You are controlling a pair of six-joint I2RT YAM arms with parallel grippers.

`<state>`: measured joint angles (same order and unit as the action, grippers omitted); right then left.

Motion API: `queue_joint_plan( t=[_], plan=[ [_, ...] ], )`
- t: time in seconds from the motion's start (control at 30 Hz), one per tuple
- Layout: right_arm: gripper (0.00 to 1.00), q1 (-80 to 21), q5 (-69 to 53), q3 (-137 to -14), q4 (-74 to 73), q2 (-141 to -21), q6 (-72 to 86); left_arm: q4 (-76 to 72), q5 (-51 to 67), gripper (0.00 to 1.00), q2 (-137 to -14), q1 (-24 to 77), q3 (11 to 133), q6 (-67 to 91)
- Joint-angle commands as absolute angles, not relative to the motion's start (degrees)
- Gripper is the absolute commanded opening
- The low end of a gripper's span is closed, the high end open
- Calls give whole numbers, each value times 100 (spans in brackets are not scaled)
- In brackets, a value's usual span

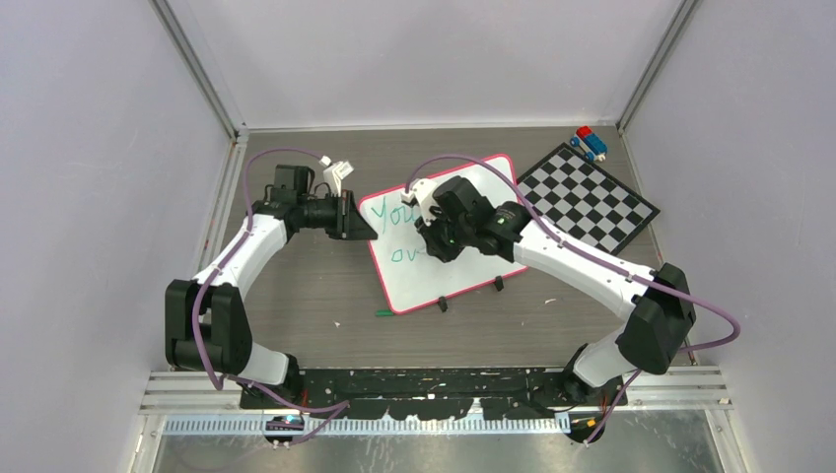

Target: Write a sentence on the whiteboard

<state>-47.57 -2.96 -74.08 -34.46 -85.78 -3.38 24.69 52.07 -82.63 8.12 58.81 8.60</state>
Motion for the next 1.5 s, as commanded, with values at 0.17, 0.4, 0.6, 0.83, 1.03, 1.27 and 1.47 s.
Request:
queue_joint_plan(
  t=[0.17, 0.4, 0.6, 0.83, 1.03, 1.27, 1.47],
  plan=[
    [0, -4536, -18, -7704, -3515, -8483, -582, 2447, 4931, 0, -8200, 825, 6067, 800],
    [0, -4532, -18, -7984, -3500, -8692, -590, 2436, 4931, 0, -8218, 818, 6091, 809],
    [0, -4552, -157, -8086, -3487, -8872, -504, 2432, 4931, 0, -8227, 817, 6084, 809],
    [0, -4619, -327, -7871, -3480, -8865, -440, 2437, 4913, 0, -8200, 817, 6060, 765],
    [0, -4629, -283, -7611, -3482, -8749, -435, 2445, 4904, 0, -8209, 822, 6055, 748],
    [0, -4622, -158, -7445, -3532, -8528, -466, 2451, 4904, 0, -8233, 821, 6055, 747],
    [0, -4545, -109, -7585, -3691, -8421, -533, 2461, 4904, 0, -8218, 818, 6063, 764]
  ],
)
